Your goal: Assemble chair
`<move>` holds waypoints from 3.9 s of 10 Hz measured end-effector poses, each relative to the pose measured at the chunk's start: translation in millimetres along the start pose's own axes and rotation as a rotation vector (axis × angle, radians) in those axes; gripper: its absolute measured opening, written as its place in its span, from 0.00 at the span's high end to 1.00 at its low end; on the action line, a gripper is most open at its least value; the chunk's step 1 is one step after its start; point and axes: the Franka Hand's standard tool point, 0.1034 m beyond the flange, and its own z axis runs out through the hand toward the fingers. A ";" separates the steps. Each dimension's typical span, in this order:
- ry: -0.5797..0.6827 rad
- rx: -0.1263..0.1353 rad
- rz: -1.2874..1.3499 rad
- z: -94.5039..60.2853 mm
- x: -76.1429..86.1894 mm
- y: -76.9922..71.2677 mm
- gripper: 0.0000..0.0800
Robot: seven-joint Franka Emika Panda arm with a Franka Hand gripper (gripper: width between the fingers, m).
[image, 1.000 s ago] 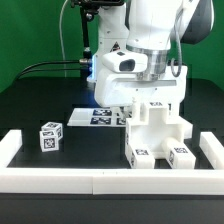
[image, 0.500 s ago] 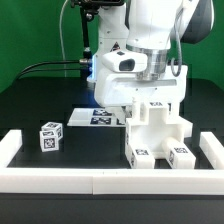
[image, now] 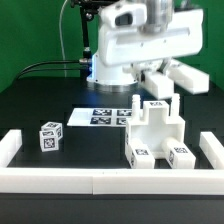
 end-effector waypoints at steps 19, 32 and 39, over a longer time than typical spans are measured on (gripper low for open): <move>-0.005 -0.109 0.132 -25.6 101.3 70.0 0.64; 0.008 -0.117 0.117 -5.6 96.6 66.0 0.64; 0.034 -0.146 0.122 12.9 100.4 68.4 0.64</move>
Offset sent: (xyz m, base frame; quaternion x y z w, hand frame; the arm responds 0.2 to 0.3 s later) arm 0.0000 0.0000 0.0000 0.0000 0.0000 0.0000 1.0000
